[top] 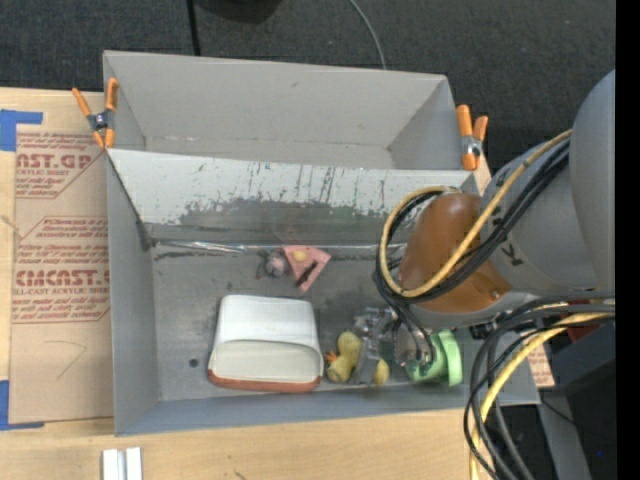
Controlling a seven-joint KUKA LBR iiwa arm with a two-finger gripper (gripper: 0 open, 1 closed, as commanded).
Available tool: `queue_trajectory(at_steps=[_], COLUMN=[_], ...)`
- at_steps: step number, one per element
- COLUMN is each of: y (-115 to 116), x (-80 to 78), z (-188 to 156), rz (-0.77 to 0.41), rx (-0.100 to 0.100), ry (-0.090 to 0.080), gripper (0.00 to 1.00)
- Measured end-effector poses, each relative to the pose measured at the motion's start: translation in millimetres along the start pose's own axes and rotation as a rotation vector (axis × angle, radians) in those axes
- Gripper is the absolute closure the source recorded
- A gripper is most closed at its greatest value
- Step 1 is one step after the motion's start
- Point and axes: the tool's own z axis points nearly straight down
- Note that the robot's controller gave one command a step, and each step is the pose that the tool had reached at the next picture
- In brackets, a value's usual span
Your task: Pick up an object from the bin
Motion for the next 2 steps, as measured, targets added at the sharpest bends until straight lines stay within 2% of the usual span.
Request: queue_trajectory(at_steps=[2], y=[0], x=[-0.1], z=[-26], rz=[0.0], rx=[0.0], ry=[-0.001], gripper=[1.0])
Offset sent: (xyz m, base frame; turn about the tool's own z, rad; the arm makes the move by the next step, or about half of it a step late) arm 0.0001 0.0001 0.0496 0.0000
